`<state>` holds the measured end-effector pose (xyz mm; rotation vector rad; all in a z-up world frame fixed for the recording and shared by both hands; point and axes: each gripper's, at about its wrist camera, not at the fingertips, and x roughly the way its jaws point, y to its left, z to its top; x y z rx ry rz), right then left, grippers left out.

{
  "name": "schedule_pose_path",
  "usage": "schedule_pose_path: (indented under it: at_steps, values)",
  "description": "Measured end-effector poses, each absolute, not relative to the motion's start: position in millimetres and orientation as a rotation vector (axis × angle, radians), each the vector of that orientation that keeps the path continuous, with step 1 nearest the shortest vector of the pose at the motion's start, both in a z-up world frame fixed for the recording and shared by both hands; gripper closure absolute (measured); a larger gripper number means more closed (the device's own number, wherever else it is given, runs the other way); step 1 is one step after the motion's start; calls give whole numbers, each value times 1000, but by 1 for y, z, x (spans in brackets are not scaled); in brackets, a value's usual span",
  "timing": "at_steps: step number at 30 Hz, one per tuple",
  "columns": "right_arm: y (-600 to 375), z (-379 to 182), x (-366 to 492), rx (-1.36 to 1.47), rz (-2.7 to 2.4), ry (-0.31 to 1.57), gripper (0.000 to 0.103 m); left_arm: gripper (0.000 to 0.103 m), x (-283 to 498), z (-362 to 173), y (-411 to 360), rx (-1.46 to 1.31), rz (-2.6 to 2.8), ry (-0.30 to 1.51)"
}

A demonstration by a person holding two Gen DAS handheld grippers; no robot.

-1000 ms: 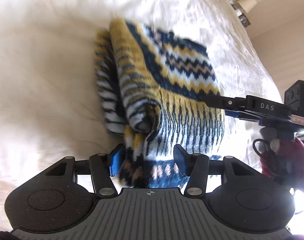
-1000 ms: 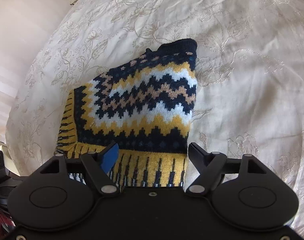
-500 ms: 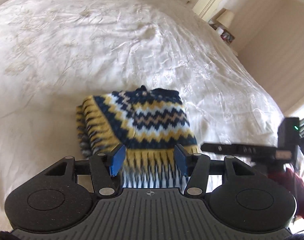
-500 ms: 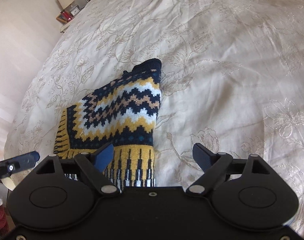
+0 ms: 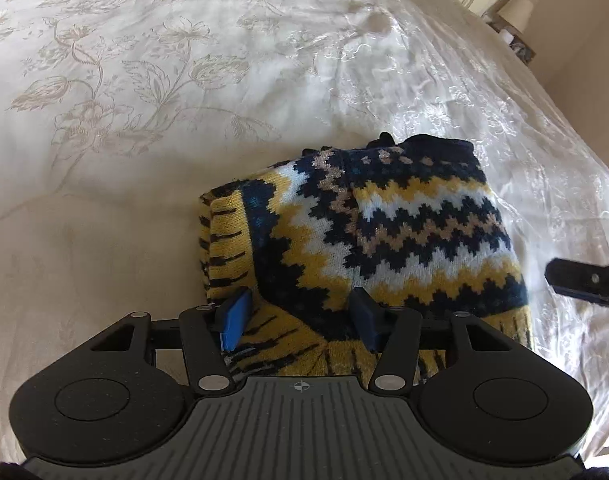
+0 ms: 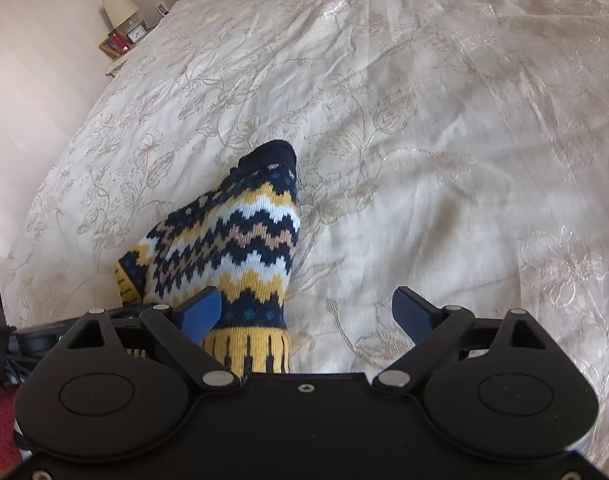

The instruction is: Fold small clothes

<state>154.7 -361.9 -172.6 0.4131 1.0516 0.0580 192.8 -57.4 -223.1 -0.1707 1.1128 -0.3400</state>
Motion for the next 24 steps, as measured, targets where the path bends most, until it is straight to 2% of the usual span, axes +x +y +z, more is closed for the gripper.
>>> schedule_pose_path:
  at_steps: [6, 11, 14, 17, 24]
  values:
    - [-343, -186, 192, 319, 24, 1070, 9, 50, 193, -221, -59, -151, -358, 1121]
    - [-333, -230, 224, 247, -43, 1224, 2, 50, 192, -221, -58, -136, -387, 1117]
    - [-330, -245, 233, 237, -66, 1263, 2, 50, 192, -222, -58, -122, -405, 1117]
    - [-328, -241, 235, 226, -76, 1255, 2, 50, 194, -222, -56, -136, -407, 1126]
    - [-314, -189, 185, 187, -56, 1109, 2, 50, 195, -222, -53, -142, -426, 1129]
